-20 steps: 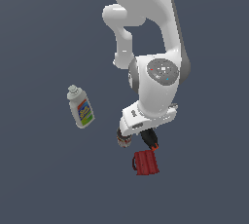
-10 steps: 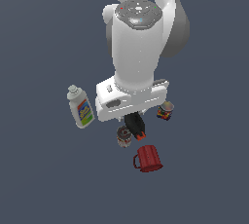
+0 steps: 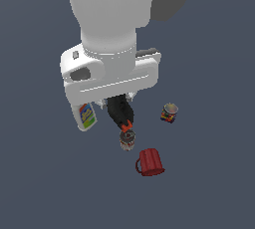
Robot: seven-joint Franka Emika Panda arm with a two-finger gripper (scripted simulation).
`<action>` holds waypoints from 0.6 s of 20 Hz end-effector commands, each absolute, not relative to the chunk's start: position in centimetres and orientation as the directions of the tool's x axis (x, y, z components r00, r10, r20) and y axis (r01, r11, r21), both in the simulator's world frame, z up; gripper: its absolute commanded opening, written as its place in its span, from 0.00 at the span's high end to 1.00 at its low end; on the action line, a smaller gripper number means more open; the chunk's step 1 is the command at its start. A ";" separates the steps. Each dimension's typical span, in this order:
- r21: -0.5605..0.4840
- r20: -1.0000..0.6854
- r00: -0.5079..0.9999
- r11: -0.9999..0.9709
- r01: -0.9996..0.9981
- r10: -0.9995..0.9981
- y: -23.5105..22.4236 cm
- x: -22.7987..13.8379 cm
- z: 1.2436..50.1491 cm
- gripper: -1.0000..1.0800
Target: Pick up a designated object from a clutter of objects.
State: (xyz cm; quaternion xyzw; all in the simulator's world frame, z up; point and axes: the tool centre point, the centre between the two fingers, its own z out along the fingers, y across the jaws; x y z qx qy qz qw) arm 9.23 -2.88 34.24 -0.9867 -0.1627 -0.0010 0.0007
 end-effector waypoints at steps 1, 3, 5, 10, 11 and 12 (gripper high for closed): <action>-0.001 0.002 0.947 -0.947 0.322 0.322 -3.7 9.3 35.8 1.00; -0.001 0.001 0.947 -0.947 0.321 0.321 -4.2 9.4 36.6 1.00; 0.000 0.000 0.947 -0.947 0.321 0.321 -4.6 9.5 37.2 1.00; 0.000 0.000 0.947 -0.947 0.321 0.321 -5.0 9.6 38.0 1.00; 0.000 0.000 0.947 -0.947 0.321 0.321 -5.0 9.7 38.0 1.00; 0.000 0.000 0.947 -0.947 0.321 0.321 -5.0 9.7 37.9 1.00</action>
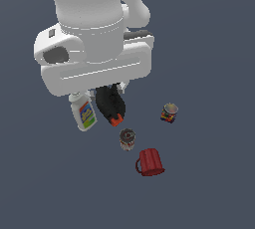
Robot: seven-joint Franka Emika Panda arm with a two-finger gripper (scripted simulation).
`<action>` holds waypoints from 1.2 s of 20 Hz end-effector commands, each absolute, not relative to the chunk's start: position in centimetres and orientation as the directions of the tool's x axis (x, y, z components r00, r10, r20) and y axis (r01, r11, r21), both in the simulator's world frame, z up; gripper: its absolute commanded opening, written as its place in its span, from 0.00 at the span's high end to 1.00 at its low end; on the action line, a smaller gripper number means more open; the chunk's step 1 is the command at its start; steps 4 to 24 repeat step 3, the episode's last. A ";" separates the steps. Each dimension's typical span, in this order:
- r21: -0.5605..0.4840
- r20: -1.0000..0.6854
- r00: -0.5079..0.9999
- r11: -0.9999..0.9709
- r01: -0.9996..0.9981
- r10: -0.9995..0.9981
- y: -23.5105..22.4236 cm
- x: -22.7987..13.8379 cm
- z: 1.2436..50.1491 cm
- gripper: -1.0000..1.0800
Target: Pick up a designated object from a clutter of objects.
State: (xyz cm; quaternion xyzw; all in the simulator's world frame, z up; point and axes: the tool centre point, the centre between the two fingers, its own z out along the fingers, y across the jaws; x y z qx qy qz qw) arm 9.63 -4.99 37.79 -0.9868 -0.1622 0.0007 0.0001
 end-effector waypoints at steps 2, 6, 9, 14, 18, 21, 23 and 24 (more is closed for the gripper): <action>0.000 0.000 0.947 -0.947 0.321 0.321 -4.9 9.7 37.8 1.00; 0.000 0.000 0.947 -0.947 0.321 0.321 -4.9 9.7 37.7 1.00; 0.000 0.000 0.947 -0.947 0.321 0.321 -4.9 9.7 37.7 1.00; 0.000 0.000 0.947 -0.947 0.321 0.321 -4.9 9.7 37.7 1.00; 0.000 0.000 0.947 -0.947 0.321 0.321 -4.9 9.7 37.7 1.00; 0.000 0.000 0.947 -0.947 0.321 0.321 -4.9 9.7 37.7 1.00; 0.000 0.000 0.947 -0.947 0.321 0.321 -4.9 9.7 37.7 1.00; 0.000 0.000 0.947 -0.947 0.321 0.321 -4.9 9.7 37.7 1.00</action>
